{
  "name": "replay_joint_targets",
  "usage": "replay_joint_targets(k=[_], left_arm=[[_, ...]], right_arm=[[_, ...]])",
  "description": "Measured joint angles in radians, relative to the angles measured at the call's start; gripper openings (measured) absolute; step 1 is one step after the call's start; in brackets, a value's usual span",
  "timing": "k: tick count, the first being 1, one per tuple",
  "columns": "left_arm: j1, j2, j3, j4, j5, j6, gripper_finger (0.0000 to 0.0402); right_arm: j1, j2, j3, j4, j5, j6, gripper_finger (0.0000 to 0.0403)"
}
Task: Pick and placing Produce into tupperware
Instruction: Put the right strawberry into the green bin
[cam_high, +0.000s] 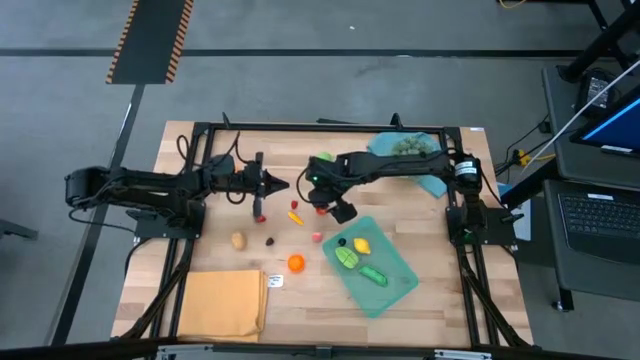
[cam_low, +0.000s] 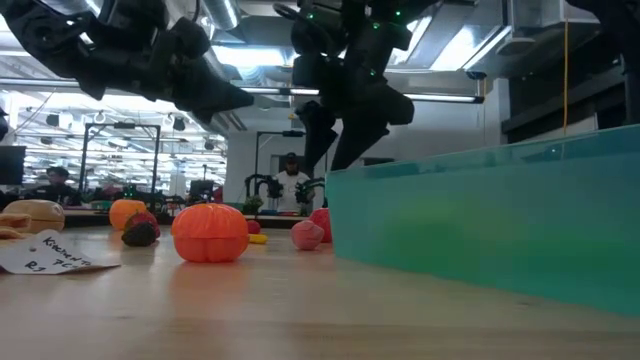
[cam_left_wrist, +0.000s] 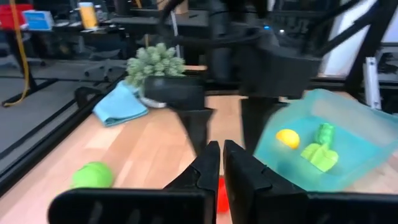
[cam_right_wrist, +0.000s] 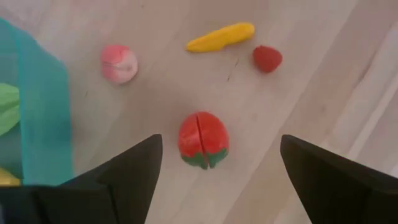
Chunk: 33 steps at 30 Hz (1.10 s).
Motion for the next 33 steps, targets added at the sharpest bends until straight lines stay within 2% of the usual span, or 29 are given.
replay_joint_targets(k=[6,16,33], left_arm=[[0.026,-0.051,0.000,-0.056,0.000,0.000,0.0021],[0.024,-0.100,-0.001,-0.126,0.001,0.001,0.0002],[0.023,-0.099,-0.001,-0.135,0.001,0.021,0.0032]], right_arm=[[0.016,0.009,-0.024,0.052,-0.003,-0.013,0.0325],[0.015,0.061,-0.068,0.096,0.033,-0.037,0.0325],[0.015,0.134,-0.069,0.120,0.076,-0.062,0.0325]])
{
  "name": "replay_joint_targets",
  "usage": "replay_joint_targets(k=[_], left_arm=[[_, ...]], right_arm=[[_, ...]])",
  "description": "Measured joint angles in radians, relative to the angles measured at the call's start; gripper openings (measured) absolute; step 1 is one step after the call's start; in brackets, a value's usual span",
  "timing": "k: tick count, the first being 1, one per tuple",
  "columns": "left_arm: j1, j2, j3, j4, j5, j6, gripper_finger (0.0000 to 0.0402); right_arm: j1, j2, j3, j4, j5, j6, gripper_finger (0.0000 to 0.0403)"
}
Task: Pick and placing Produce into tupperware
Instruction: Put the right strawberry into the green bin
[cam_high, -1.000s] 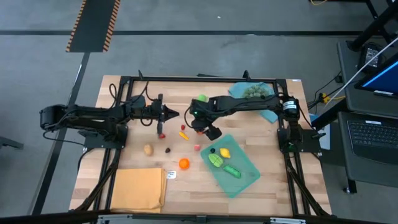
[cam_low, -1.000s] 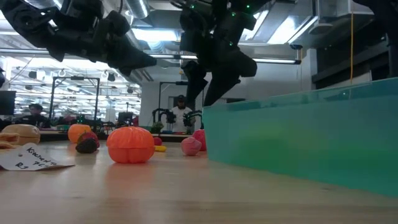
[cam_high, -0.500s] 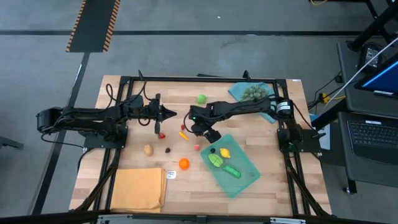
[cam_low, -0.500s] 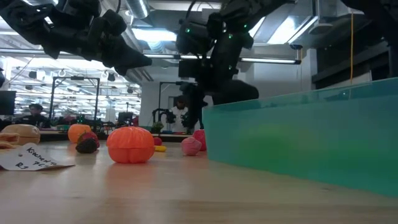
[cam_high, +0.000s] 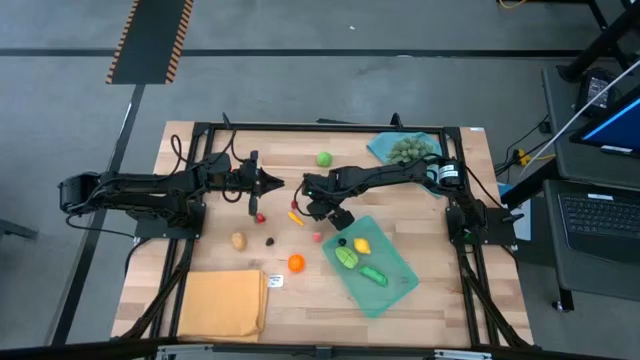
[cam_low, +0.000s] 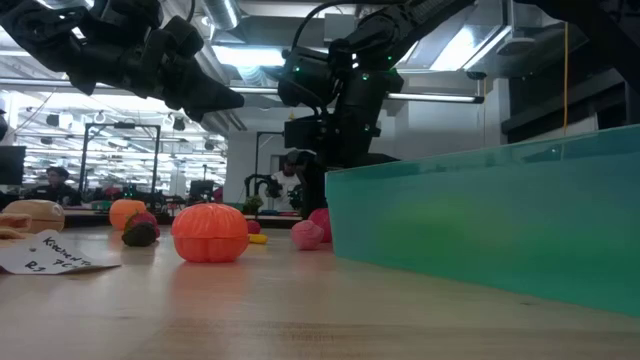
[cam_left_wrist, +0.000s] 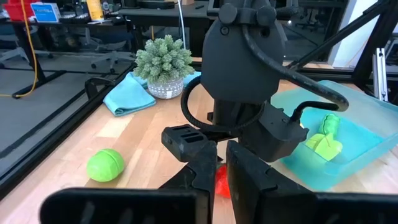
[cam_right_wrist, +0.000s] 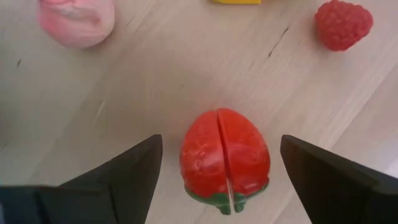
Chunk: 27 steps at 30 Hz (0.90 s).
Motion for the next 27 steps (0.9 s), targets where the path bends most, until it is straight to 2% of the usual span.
replay_joint_targets(k=[5,14,24,27], left_arm=[[0.000,0.000,0.000,0.000,0.000,0.001,0.0022],[0.000,0.000,0.000,0.000,0.000,0.001,0.0001],[0.000,0.000,0.000,0.000,0.000,0.001,0.0023],[0.000,0.000,0.000,0.000,0.000,0.001,0.0028]], right_arm=[[0.000,0.000,0.000,0.000,0.000,0.000,0.0309],[0.000,0.000,0.000,0.002,0.000,0.000,0.0258],[0.000,0.000,0.000,0.004,0.017,0.029,0.0186],[0.000,0.000,0.000,0.006,0.039,0.031,0.0177]])
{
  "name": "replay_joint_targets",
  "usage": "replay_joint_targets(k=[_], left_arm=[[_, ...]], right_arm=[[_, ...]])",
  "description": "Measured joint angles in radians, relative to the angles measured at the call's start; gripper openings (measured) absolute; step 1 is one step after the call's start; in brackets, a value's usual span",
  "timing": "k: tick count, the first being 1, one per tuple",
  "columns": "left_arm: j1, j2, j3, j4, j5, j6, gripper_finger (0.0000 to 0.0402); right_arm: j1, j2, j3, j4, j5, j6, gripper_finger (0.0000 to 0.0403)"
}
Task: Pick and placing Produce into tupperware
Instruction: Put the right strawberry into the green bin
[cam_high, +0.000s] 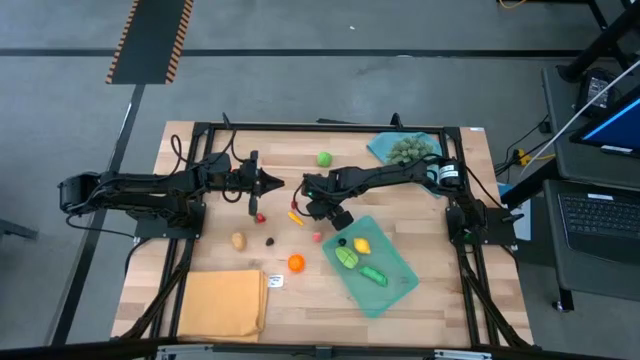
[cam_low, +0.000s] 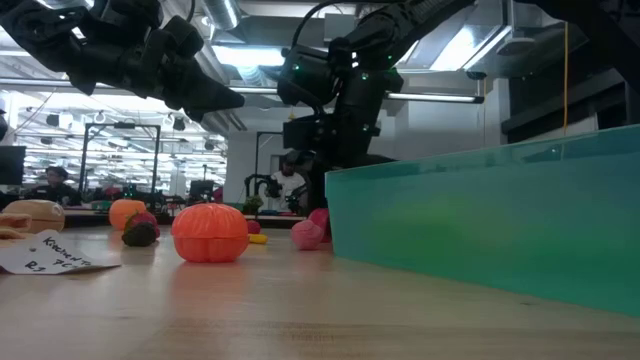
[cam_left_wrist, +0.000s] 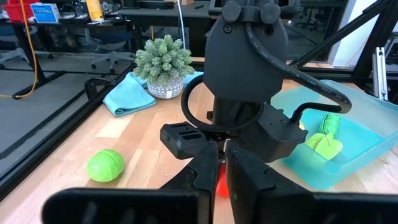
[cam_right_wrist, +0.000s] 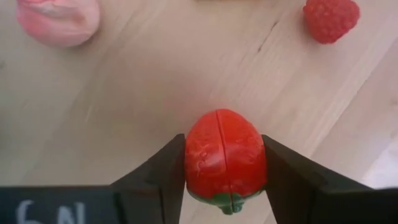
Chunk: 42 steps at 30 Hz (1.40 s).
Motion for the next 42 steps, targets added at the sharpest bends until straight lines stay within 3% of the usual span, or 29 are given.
replay_joint_targets(k=[14,22,28,35,42], left_arm=[[0.000,0.000,0.000,0.000,0.000,0.000,0.0024],[0.000,0.000,0.000,-0.005,0.000,0.000,0.0001],[0.000,0.000,0.000,-0.006,0.000,0.000,0.0013],[0.000,0.000,0.000,-0.006,0.000,0.000,0.0031],[0.000,0.000,0.000,-0.006,0.000,0.000,0.0042]], right_arm=[[0.000,-0.025,0.000,-0.001,-0.001,0.134,0.0174],[-0.013,-0.154,0.001,-0.001,-0.059,0.239,0.0173],[-0.049,-0.252,-0.007,0.012,-0.082,0.296,0.0174],[-0.084,-0.369,-0.094,0.070,-0.102,0.353,0.0173],[-0.084,-0.560,-0.319,0.269,-0.101,0.417,0.0173]])
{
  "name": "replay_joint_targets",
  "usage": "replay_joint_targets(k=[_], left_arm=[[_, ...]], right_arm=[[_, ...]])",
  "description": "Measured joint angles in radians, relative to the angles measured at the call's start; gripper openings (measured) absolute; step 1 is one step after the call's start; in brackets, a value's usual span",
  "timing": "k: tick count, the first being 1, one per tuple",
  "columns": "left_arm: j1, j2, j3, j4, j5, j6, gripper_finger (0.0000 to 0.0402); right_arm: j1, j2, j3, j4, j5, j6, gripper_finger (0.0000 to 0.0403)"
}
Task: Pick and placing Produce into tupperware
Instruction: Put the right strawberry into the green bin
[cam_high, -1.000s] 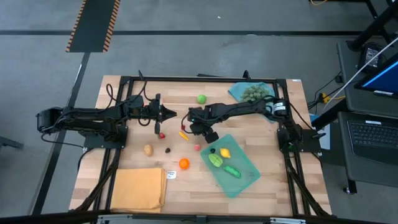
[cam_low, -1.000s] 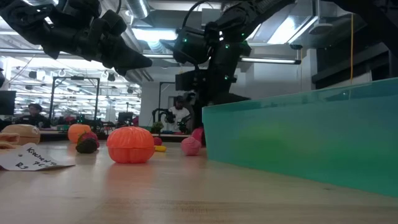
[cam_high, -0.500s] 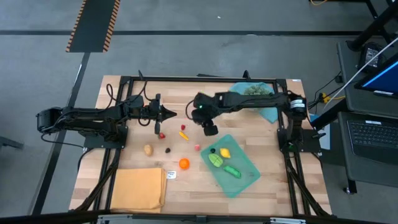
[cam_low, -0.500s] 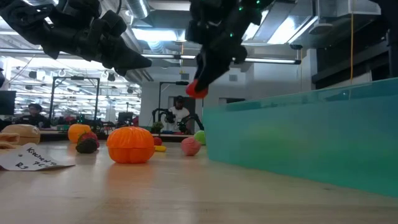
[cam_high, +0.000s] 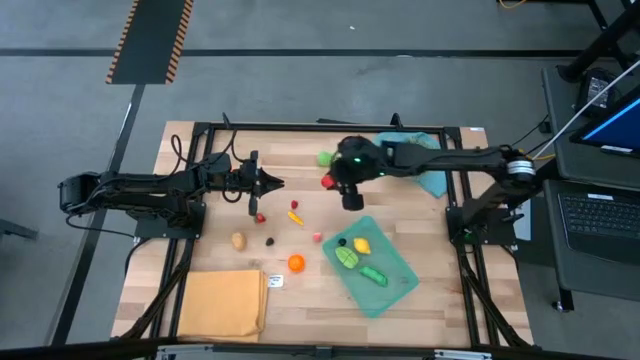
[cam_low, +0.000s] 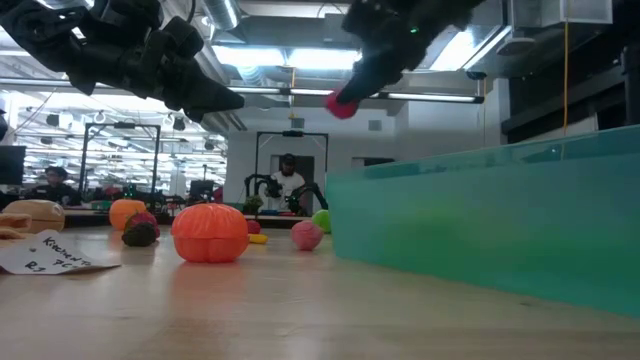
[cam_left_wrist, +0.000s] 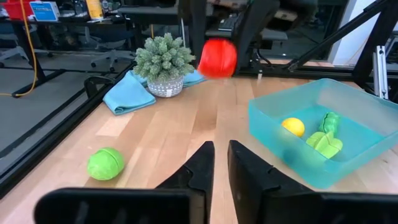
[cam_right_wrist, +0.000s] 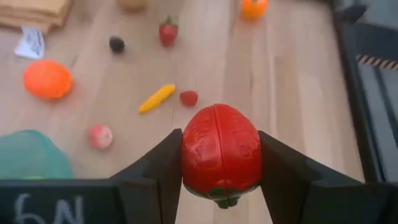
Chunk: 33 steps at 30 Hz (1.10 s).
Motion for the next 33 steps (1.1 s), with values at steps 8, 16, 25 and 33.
replay_joint_targets(k=[8,16,25,33], left_arm=[[0.000,0.000,0.000,0.004,0.000,0.000,0.0046],[0.000,0.000,0.000,0.009,0.000,-0.002,0.0024],[-0.001,0.000,0.000,0.015,0.000,-0.024,0.0002],[-0.005,0.000,0.000,0.016,0.000,-0.020,0.0013]], right_arm=[[0.002,-0.253,-0.310,0.282,0.000,0.091,0.0173],[0.017,-0.477,-0.582,0.515,-0.027,0.163,0.0173],[0.093,-0.657,-0.712,0.521,-0.129,0.188,0.0173],[0.166,-0.692,-0.719,0.351,-0.204,0.212,0.0173]])
